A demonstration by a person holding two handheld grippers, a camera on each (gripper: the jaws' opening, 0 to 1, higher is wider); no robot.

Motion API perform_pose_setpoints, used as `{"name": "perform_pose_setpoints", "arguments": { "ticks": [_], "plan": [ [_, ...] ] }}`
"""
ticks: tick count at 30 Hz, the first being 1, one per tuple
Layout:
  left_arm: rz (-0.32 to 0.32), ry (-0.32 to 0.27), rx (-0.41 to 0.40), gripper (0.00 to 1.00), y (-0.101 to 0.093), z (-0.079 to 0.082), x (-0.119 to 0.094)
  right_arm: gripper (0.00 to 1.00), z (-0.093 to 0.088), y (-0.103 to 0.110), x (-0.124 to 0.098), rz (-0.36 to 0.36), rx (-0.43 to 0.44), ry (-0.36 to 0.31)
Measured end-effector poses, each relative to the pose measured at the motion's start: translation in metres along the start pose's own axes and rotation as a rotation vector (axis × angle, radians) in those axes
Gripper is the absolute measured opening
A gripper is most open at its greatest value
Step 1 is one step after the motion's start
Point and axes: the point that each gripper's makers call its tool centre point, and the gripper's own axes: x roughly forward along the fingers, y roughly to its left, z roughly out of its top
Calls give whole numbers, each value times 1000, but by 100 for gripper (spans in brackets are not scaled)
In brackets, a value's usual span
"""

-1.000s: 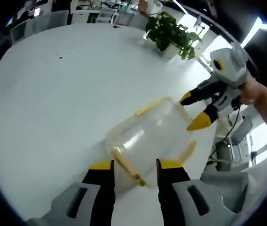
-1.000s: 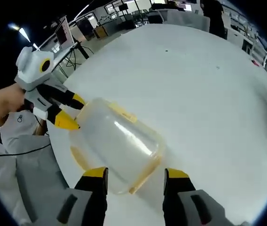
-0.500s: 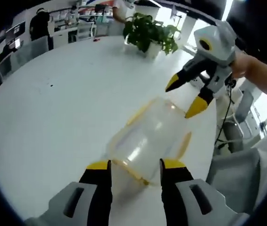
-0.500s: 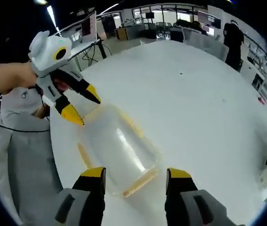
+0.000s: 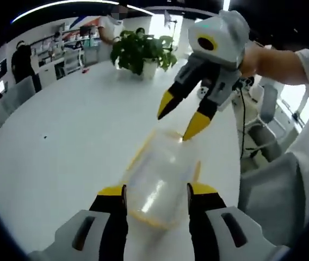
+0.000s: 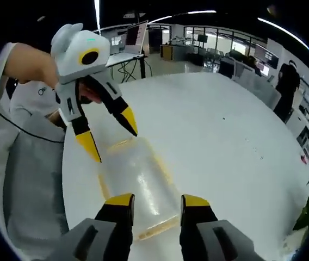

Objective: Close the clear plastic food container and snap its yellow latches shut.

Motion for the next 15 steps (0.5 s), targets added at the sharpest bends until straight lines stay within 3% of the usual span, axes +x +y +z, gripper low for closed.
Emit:
{"name": "perform_pose_setpoints", "arguments": {
  "ticks": [7,15],
  "plan": [
    [-21,1,26,37,-5,3,4,22,9,5,2,19,-43,-19],
    [-40,-14,71,26,-9,10,13,15,18,12,15,52,-87,-22]
  ]
}}
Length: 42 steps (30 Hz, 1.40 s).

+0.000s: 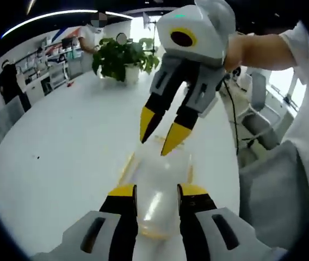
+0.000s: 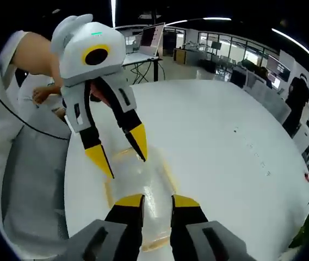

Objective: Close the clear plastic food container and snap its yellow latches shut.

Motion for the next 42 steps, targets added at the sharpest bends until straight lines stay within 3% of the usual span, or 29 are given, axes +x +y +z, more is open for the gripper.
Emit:
{"name": "perform_pose_setpoints", "arguments": {
  "ticks": [5,15,19,23,33,37,42],
  "plan": [
    [-25,-6,20,18,-6,2,7,11,4,-1,8,6,-31,-1],
    [-48,2,49,14,-14,0,17,8,2,-2,21,22,-80,28],
    [-56,10,59,14,-17,-3,20,12,-1,-7,26,17,-81,43],
    [-59,19,70,16,-21,-5,21,24,-4,-12,30,8,-69,57],
    [-63,24,95,21,-29,-10,23,29,-9,-19,35,9,-87,85],
    [-48,65,179,23,-33,-18,25,32,-9,-19,37,27,-82,86],
    [-48,59,197,26,-37,-20,26,34,-8,-21,38,44,-72,88]
  ]
}}
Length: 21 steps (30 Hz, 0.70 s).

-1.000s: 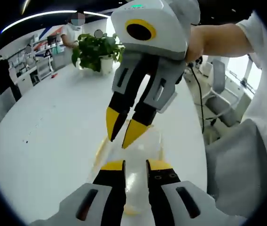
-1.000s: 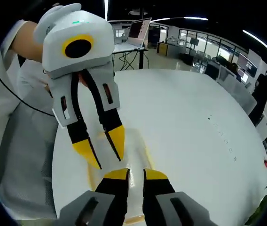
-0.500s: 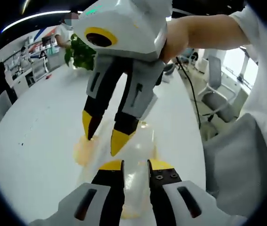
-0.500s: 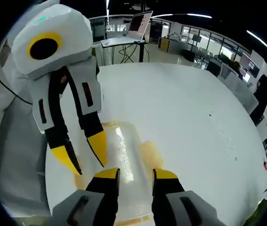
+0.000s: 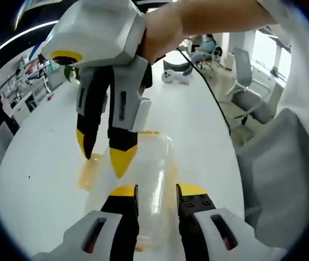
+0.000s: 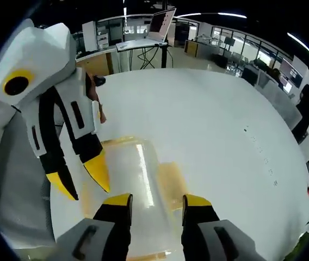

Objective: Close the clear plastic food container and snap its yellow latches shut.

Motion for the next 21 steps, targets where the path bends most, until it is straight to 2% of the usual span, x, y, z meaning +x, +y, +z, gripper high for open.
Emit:
{"name": "perform_pose_setpoints", "arguments": {
  "ticks": [6,10,12,16,21],
  "plan": [
    [8,-3,28,29,-1,4,3,38,-1,6,2,73,-4,13],
    [20,7,41,29,0,2,4,40,-1,3,3,103,4,8],
    [24,5,42,29,0,1,4,45,-2,1,3,110,5,21],
    [26,9,51,30,-2,0,6,48,-6,10,1,182,-96,57],
    [33,9,75,31,-4,0,8,48,-2,11,3,191,-148,81]
  ]
}}
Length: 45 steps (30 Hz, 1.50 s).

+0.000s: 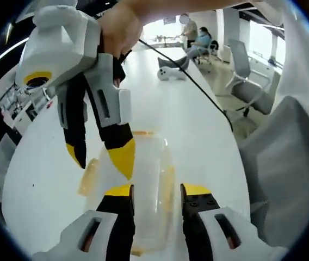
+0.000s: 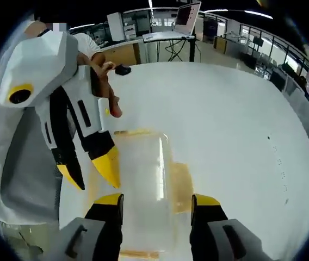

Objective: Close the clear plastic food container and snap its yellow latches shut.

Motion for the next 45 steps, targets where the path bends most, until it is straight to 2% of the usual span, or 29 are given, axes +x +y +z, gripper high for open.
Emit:
{"name": "perform_pose_setpoints", "arguments": {
  "ticks": [4,9,11,16,25,28,32,37,43,45],
  "plan": [
    [1,-1,2,32,-1,1,1,48,2,0,1,16,-28,16],
    [5,16,99,34,-2,-1,2,46,3,1,2,41,-59,33],
    [4,11,102,35,-3,-2,2,47,2,2,2,55,-54,41],
    [50,23,138,33,2,-2,4,47,3,2,4,85,-78,65],
    [94,53,241,38,3,-6,9,44,1,4,6,148,-53,88],
    [120,57,246,37,8,-6,9,44,0,6,7,164,-42,92],
    [116,55,252,38,7,-6,10,47,0,10,9,179,-48,102],
    [116,54,257,37,8,-6,10,47,0,10,10,177,-67,111],
    [114,66,305,34,6,-6,12,45,-1,10,11,173,-51,126],
    [121,69,288,34,7,-6,12,45,-1,10,11,177,-44,119]
  ]
}}
